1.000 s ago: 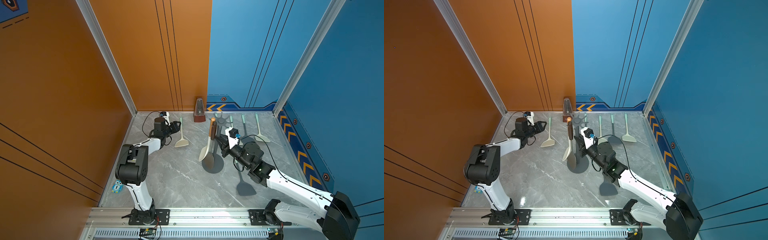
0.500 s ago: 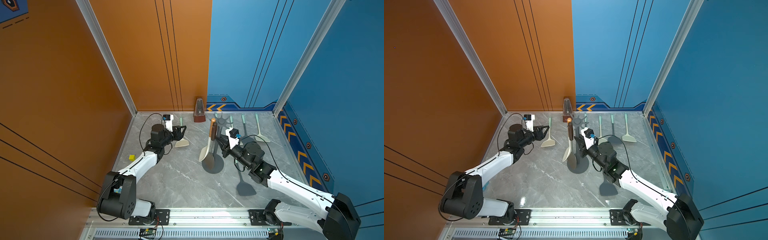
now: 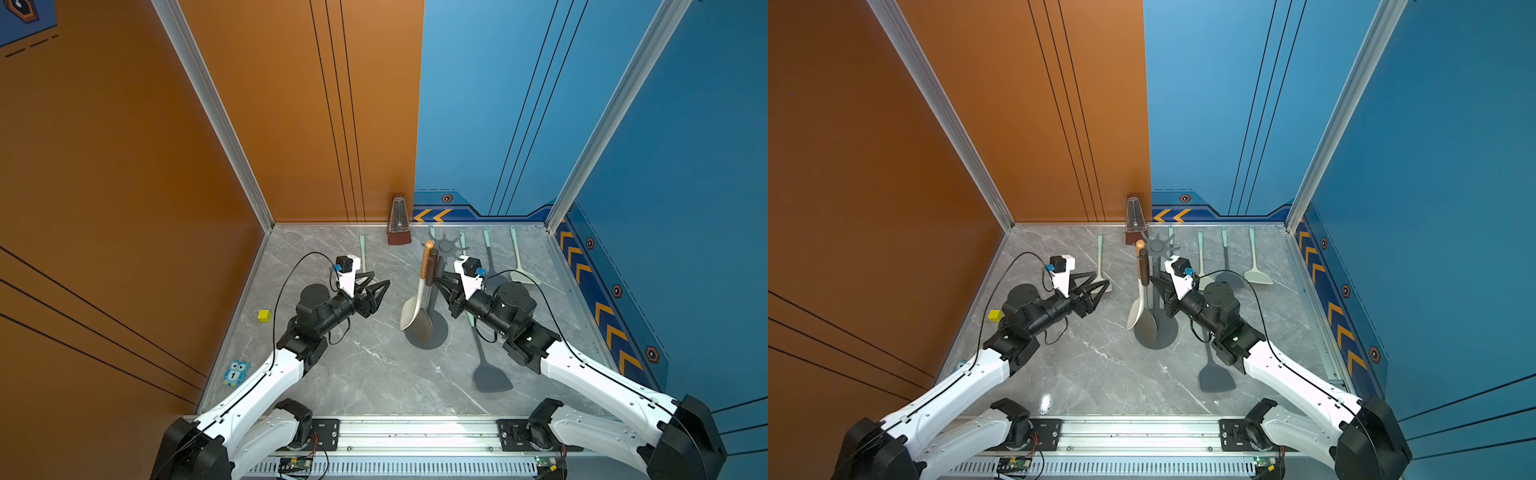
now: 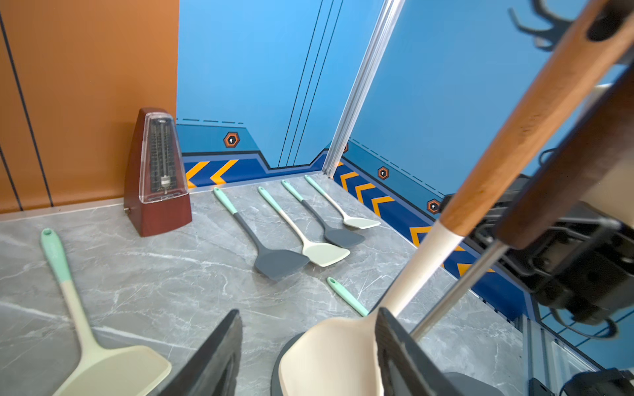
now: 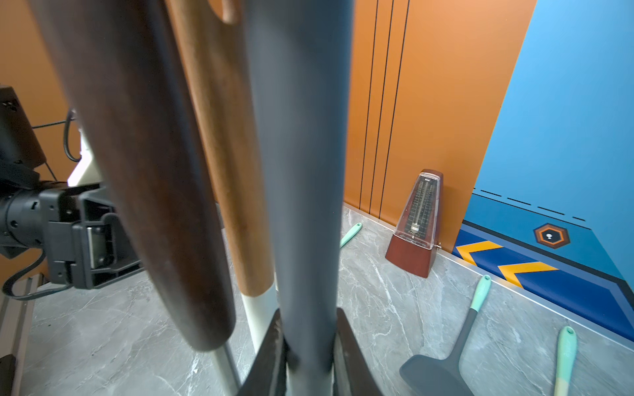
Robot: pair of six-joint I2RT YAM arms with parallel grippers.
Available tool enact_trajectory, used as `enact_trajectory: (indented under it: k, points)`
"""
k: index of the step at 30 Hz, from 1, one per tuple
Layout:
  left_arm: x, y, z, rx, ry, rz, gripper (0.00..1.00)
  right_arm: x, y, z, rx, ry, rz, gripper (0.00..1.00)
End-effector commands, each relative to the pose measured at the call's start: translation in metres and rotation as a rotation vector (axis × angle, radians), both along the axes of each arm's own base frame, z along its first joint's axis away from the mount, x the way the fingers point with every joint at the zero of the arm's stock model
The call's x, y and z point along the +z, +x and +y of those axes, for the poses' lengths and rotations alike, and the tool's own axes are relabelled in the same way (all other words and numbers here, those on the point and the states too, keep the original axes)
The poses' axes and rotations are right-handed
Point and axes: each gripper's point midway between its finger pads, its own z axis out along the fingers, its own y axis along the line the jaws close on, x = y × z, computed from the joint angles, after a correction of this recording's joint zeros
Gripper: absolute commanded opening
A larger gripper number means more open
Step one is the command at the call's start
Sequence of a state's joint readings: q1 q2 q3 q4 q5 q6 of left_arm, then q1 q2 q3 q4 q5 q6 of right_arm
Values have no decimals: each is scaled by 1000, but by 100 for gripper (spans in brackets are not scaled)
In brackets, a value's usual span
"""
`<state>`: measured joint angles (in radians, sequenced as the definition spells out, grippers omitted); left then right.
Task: Take the spatula off the kitchen utensil rack
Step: Place the spatula at the center of the board, then take off the spatula from the rack.
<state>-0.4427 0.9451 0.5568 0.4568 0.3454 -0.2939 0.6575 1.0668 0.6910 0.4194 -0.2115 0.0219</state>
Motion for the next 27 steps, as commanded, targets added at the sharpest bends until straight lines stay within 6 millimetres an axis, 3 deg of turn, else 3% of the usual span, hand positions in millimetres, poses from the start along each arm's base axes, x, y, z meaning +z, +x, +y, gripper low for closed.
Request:
enact_trajectory:
  k: [1, 13, 27]
  points:
    - [8, -6, -2, 11, 37, -78, 63, -13, -7, 5, 67, -40, 78, 0]
    - [27, -29, -42, -79, 147, -249, 61, -18, -13, 14, 136, -59, 108, 0]
    - [41, -23, -63, -125, 137, -286, 59, -25, -16, 13, 133, -75, 136, 0]
